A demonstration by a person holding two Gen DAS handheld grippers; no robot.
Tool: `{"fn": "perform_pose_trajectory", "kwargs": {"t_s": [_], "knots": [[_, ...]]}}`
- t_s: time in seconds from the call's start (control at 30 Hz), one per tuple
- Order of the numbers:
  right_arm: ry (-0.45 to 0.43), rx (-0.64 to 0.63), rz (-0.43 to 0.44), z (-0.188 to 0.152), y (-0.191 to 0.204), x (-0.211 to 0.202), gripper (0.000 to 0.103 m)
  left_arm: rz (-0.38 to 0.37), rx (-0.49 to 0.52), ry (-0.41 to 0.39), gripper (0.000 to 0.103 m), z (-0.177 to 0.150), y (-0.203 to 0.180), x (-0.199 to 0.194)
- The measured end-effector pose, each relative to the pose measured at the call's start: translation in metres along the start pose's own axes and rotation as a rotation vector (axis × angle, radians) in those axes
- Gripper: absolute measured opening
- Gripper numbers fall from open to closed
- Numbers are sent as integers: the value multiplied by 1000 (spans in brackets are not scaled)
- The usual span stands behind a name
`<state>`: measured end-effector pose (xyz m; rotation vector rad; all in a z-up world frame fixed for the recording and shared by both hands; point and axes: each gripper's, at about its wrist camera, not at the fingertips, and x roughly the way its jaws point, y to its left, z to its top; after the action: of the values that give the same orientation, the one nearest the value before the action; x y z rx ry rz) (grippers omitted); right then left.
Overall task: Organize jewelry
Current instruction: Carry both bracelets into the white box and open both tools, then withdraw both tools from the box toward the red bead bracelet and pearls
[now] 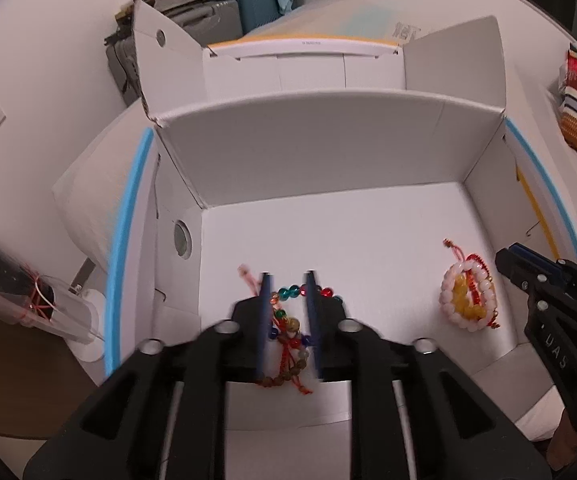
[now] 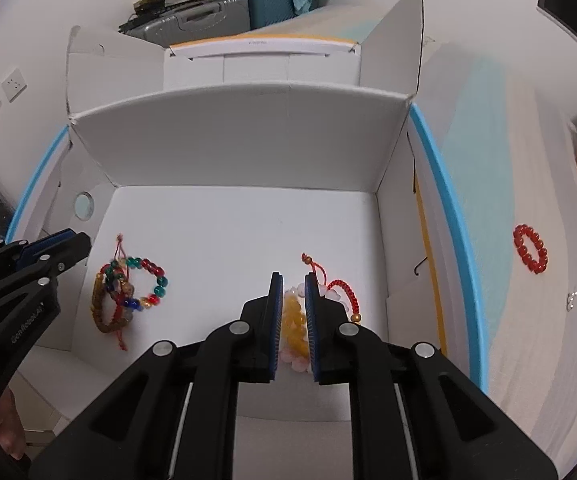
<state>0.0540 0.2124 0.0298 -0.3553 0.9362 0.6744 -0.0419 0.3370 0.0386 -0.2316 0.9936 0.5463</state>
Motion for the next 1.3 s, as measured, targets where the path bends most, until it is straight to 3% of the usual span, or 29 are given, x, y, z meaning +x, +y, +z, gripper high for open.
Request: {"fn": "perform_pose_trajectory", "kwargs": {"t_s": [0.07,0.13,0.2,0.4,0.7,1.3], "knots": [[-26,-2,1,1,0,-10,38,7,-7,-22,37,2,0,-8],[-51,5,-1,2,-2,-21,44,6,-17,-38,45,5,0,-15],[-69,5,-7,4,-4,-29,58,8,-24,-60,56,7,0,-24],[-141,37,-37,5,-21,-59,82,0,-34,-114,80,12,-7,-45],[-213,89,-91,3,-60,-92,93,-33,-36,-180,96,22,-27,-77],[-253,198,-175,-22,-164,-136,95,-132,51,-241,97,38,-127,-97]]}}
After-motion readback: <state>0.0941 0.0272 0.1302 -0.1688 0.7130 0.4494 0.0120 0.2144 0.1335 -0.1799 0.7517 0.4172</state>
